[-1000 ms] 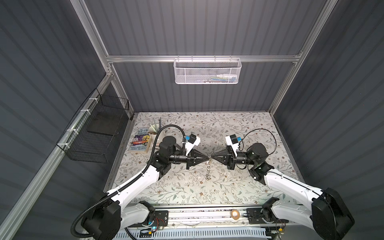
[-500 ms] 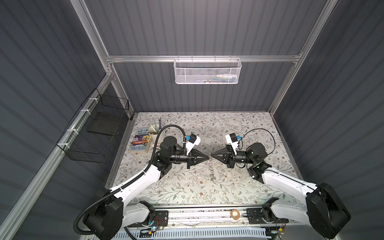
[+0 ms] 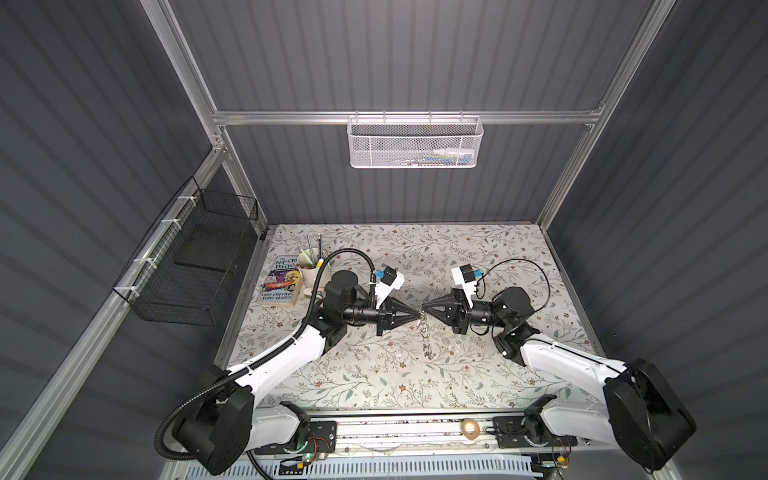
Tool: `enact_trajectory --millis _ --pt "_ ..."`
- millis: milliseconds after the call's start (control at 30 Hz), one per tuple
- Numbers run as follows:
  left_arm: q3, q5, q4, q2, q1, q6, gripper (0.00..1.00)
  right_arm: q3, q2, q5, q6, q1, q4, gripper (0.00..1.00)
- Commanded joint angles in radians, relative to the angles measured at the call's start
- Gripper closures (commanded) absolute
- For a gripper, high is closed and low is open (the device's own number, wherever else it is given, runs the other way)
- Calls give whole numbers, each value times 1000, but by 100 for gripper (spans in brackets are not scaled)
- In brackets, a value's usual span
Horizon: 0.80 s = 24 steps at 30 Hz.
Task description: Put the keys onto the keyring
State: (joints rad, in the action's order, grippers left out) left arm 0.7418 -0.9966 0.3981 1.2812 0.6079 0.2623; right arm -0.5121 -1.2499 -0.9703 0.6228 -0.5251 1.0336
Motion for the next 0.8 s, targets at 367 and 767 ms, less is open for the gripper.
enact_trajectory --millis 367,767 --pt "47 83 -22 59 17 -3 91 -25 -6 -14 15 -66 127 100" --pt "40 115 -12 44 18 15 77 -5 -16 3 14 -71 145 100"
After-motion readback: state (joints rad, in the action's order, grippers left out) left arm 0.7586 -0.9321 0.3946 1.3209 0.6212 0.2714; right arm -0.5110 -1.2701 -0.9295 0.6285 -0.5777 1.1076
